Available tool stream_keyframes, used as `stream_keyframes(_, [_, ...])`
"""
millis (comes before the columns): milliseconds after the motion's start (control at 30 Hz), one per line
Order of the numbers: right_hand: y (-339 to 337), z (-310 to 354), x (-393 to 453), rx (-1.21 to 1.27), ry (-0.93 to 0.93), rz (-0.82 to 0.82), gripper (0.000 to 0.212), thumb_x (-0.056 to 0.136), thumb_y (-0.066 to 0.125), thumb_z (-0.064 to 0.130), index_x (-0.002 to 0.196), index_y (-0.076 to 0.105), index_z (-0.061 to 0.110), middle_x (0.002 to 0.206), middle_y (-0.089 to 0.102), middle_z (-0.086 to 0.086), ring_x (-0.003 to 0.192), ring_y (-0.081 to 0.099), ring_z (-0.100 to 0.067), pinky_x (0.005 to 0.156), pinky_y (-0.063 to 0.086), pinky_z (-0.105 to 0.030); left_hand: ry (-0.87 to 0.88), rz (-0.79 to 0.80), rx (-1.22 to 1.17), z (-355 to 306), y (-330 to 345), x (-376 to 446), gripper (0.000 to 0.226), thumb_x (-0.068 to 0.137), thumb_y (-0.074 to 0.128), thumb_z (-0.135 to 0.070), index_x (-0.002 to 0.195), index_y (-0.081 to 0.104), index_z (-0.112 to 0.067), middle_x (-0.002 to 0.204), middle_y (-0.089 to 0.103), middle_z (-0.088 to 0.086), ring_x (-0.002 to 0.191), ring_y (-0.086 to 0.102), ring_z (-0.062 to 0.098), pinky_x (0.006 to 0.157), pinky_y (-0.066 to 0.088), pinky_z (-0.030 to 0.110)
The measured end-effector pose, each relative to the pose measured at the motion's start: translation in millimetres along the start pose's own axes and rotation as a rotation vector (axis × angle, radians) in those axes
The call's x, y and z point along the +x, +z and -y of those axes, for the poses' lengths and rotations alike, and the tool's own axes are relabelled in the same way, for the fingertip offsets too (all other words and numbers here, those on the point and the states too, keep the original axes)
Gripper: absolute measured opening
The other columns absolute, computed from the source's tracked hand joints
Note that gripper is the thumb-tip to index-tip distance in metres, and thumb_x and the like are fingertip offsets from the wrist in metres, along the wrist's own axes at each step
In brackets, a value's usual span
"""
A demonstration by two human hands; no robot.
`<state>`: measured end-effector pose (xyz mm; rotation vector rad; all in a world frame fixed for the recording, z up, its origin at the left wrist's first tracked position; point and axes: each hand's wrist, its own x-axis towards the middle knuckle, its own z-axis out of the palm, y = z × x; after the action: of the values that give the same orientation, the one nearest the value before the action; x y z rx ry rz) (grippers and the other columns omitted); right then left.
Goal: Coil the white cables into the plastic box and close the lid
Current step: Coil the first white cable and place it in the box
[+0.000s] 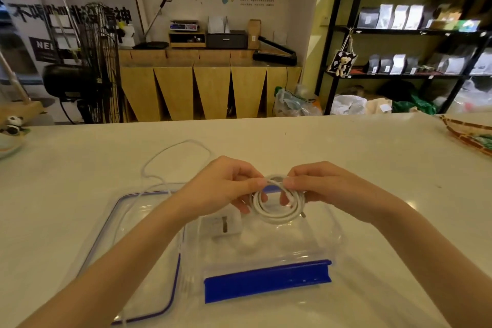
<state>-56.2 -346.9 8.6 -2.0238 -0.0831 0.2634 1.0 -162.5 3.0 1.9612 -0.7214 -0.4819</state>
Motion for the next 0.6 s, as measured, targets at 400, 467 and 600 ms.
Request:
stream_keyframes(400, [13, 7, 0, 0.283, 0.011, 0.061, 0.024, 0.096, 0.037, 0.020, 0.081, 0.055, 0.012, 0.057, 0.049, 0.002, 0.050, 0.042, -0.007, 0.054, 0.039, -0.021, 0.016, 0.071, -0.144, -10, -17, -11, 0.018, 0.086, 0.053, -0.013, 0.094, 0.068, -0.018, 0.072, 0.075, -0.002, 0.068, 0.071, 0.012, 0.055, 0.056, 0.019])
stream_keyframes(467, [16, 9, 0, 0.325, -0.011, 0.047, 0.024, 0.095, 0.037, 0.019, 0.080, 0.054, 0.011, 0.058, 0.048, 0.001, 0.051, 0.041, -0.008, 0.056, 0.038, -0.023, 0.011, 0.108, -0.127, -11, -20, -14, 0.020, 0.087, 0.052, -0.014, 0.098, 0.066, -0.022, 0.077, 0.075, -0.004, 0.073, 0.071, 0.014, 0.056, 0.056, 0.018])
stream_keyframes(600, [24, 13, 4, 0.369, -0.036, -0.081, 0.025, 0.095, 0.039, 0.019, 0.081, 0.058, 0.011, 0.058, 0.050, 0.001, 0.053, 0.044, -0.010, 0.061, 0.041, -0.026, 0.006, 0.061, -0.079, -14, -24, -15, 0.020, 0.087, 0.051, -0.016, 0.100, 0.060, -0.029, 0.078, 0.075, -0.007, 0.075, 0.071, 0.014, 0.057, 0.057, 0.020])
